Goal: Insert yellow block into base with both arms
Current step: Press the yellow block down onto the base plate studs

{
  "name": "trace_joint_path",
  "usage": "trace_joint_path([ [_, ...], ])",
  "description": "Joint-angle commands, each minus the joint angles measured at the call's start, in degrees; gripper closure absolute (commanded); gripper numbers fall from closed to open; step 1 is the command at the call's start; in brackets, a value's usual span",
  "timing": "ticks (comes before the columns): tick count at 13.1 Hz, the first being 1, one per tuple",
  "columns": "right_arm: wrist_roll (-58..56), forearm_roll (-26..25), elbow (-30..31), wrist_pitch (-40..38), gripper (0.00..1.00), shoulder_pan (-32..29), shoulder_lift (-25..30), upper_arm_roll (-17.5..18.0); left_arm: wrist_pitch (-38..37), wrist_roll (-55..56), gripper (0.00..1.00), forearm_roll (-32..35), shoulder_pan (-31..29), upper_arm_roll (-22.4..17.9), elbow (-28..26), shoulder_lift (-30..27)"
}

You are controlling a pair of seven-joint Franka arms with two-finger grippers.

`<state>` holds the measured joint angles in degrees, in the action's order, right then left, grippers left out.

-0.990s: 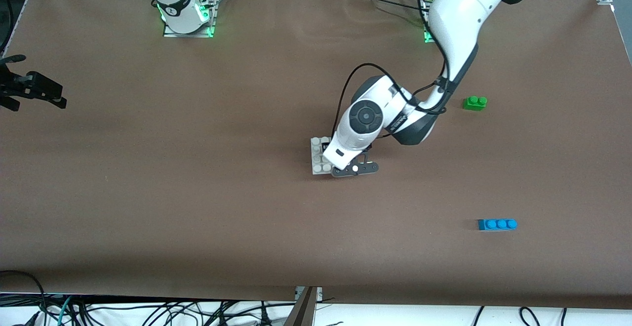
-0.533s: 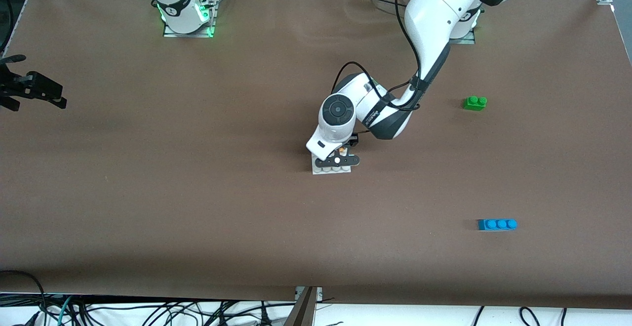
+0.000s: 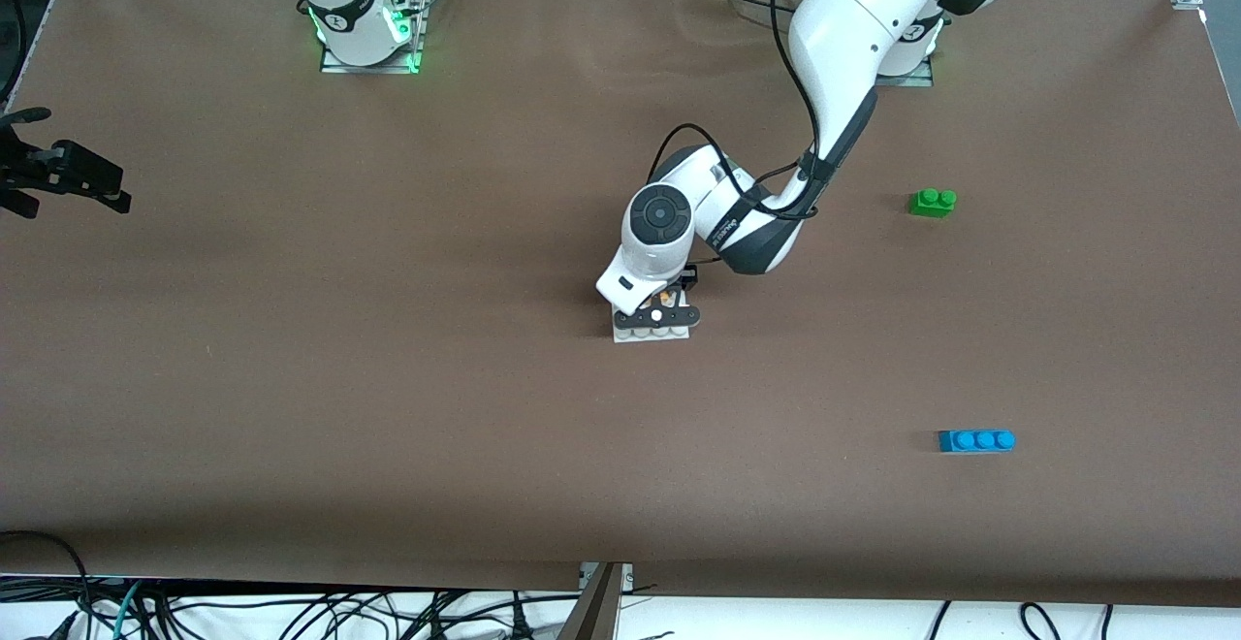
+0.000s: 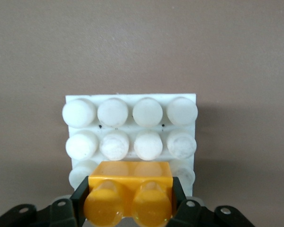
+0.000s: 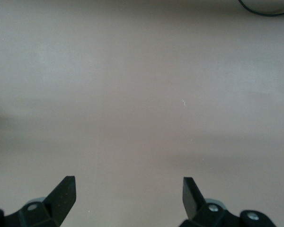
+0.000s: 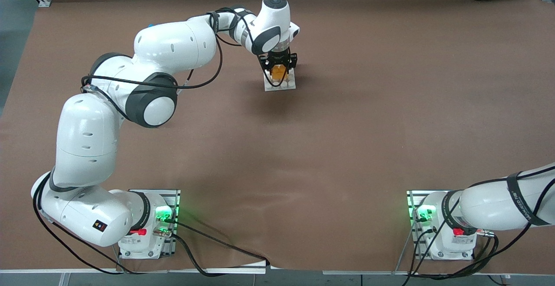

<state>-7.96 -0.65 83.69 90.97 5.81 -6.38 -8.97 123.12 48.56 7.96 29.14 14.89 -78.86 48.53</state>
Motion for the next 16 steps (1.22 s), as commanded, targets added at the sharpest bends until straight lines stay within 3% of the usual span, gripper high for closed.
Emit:
trace_joint_path([
  [1,-0.1,-0.5,0.9,-0.3,0.00,-0.4,0.9,0.6,-0.7,0.7,0.68,2.1,0.9,-0.5,1.9,1.0],
  [13,-0.2,-0.5,0.9,-0.3,0.00,-0.4,0.9,0.6,-1.3,0.9,0.64,4.8,1.6,-0.7,1.3,1.4],
  [14,-0.2,-0.5,0.9,-0.3,0.00,-0.4,0.9,0.6,-1.3,0.9,0.53,4.8,1.6,-0.7,1.4,1.7],
  [15,-0.2,-0.4,0.9,-0.3,0.00,-0.4,0.9,0.6,-1.2,0.8,0.20,4.8,1.6,-0.7,1.3,1.7],
  [16,-0.2,-0.5,0.9,-0.3,0.00,-0.4,0.8,0.6,-1.3,0.8,0.00,4.8,1.5,-0.7,1.3,1.6],
])
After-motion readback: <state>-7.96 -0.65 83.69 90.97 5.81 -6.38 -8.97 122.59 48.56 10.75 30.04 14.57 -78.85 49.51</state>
